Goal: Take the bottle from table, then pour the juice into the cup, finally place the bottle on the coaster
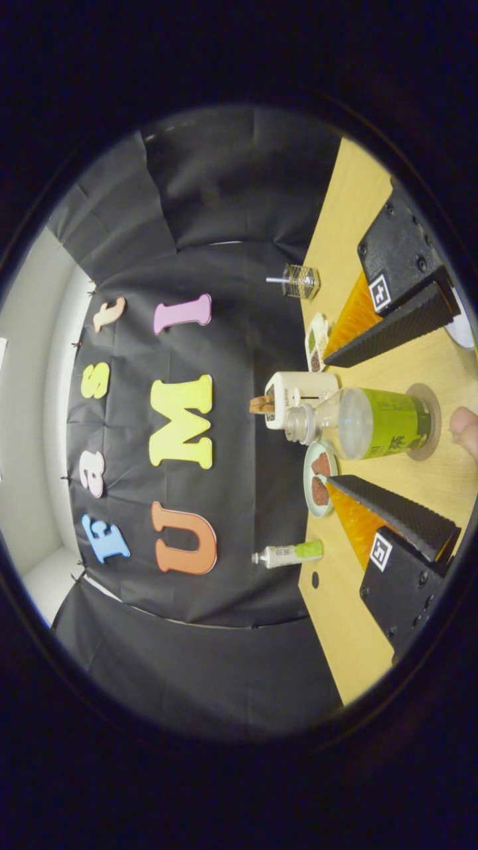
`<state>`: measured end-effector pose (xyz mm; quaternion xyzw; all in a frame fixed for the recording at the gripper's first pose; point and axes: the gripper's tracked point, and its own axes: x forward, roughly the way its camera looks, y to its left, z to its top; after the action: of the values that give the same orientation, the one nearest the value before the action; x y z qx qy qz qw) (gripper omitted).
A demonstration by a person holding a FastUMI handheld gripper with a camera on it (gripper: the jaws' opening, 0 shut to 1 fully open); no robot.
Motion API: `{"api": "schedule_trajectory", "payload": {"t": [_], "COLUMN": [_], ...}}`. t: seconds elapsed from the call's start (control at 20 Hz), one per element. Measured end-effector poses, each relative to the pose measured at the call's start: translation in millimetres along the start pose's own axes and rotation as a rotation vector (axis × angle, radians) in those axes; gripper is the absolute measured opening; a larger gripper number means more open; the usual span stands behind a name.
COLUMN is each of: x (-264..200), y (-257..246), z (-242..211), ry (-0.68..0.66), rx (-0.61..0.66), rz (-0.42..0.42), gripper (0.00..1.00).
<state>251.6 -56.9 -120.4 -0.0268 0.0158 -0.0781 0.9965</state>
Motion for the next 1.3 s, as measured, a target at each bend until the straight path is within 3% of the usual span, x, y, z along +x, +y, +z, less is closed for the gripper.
{"api": "schedule_trajectory", "payload": {"t": [0.35, 0.5, 0.85, 1.3], "x": [-51.2, -70.0, -126.2, -183.8], "y": [-22.3, -19.7, -41.6, -44.9], "z": [32.3, 56.2, 106.9, 114.8], "ry": [-0.012, -0.039, -0.07, -0.038], "rx": [-0.037, -0.015, 0.005, 0.025], "rz": [-0.033, 0.006, -0.028, 0.01], "gripper": [1.0, 1.0, 1.0, 1.0]}}
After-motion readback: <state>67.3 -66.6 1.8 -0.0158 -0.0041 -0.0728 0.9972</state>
